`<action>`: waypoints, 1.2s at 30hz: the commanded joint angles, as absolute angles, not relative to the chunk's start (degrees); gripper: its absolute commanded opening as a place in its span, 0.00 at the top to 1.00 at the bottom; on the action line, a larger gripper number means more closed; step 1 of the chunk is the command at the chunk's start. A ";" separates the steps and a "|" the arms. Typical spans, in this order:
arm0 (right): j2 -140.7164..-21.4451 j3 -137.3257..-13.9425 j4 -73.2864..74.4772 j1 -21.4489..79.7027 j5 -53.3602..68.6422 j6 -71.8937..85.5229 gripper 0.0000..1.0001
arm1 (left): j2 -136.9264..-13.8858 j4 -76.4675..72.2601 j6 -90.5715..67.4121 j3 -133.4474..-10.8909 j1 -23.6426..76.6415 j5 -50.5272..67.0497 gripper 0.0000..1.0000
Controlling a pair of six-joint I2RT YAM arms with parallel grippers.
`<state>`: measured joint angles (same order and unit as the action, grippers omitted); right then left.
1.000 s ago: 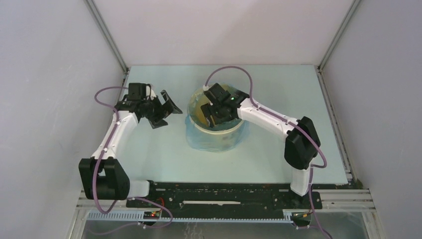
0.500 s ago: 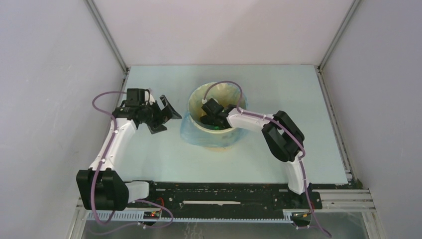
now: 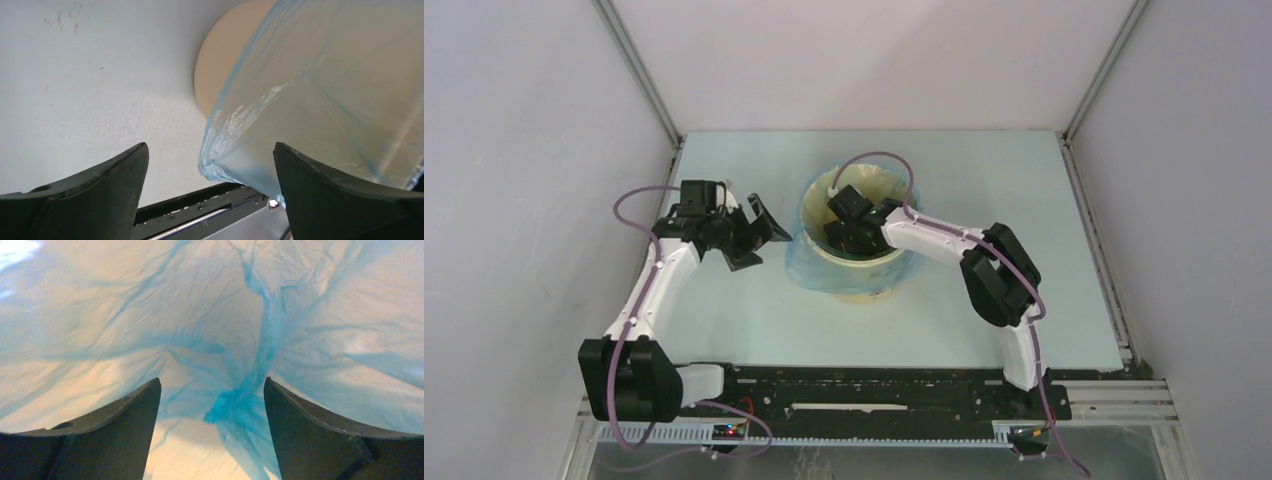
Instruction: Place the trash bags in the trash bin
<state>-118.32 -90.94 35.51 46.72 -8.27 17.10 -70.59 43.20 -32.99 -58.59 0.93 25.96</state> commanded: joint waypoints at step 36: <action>-113.15 -84.56 27.06 46.20 -7.11 20.11 0.24 | -71.63 41.51 -31.93 -58.17 1.50 23.63 0.00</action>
<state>-107.50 -83.37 34.24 46.94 -7.14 17.76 -74.52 38.44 -34.48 -55.31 1.37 29.10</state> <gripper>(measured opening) 0.761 0.989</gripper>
